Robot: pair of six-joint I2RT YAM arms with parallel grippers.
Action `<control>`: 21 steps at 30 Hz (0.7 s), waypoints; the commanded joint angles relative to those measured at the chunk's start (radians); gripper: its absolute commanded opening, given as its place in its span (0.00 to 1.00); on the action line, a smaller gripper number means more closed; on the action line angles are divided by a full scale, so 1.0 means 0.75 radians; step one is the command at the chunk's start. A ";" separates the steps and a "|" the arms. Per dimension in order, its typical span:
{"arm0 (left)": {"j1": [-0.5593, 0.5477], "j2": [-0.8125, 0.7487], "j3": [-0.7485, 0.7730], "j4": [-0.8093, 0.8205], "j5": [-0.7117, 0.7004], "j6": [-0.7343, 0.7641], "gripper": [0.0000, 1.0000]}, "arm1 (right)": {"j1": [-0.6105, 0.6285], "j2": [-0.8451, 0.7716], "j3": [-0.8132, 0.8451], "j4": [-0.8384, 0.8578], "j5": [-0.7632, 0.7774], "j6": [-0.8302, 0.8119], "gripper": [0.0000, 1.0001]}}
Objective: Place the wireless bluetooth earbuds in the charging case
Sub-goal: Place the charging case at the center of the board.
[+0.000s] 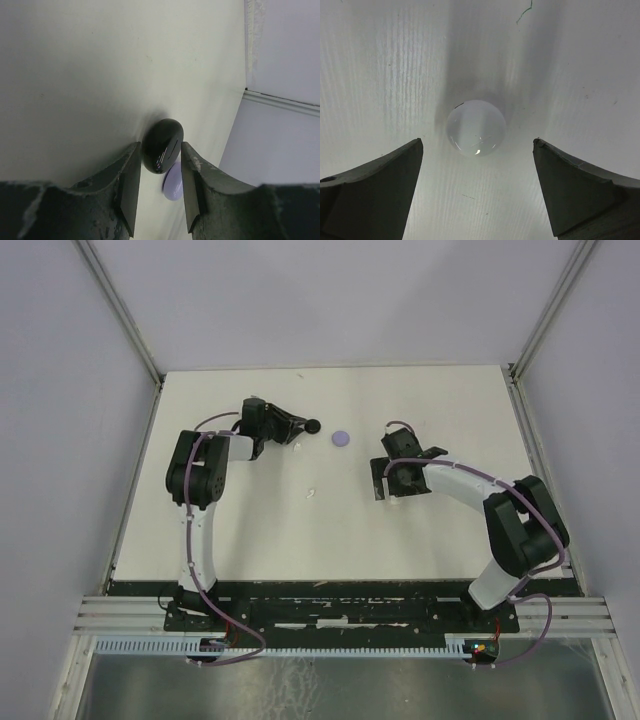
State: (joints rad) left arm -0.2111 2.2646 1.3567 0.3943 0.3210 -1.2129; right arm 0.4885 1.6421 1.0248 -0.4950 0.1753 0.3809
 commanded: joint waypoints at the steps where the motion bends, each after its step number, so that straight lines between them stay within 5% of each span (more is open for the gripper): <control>1: 0.025 -0.052 -0.028 0.049 0.046 0.048 0.45 | -0.004 0.031 -0.014 0.050 -0.021 0.012 0.99; 21: 0.091 -0.307 -0.322 0.247 0.115 -0.019 0.46 | 0.048 0.099 -0.022 0.110 -0.169 0.079 0.91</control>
State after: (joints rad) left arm -0.1516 2.1414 1.1606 0.4870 0.3771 -1.2140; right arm 0.4976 1.7027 0.9997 -0.4461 0.0746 0.4118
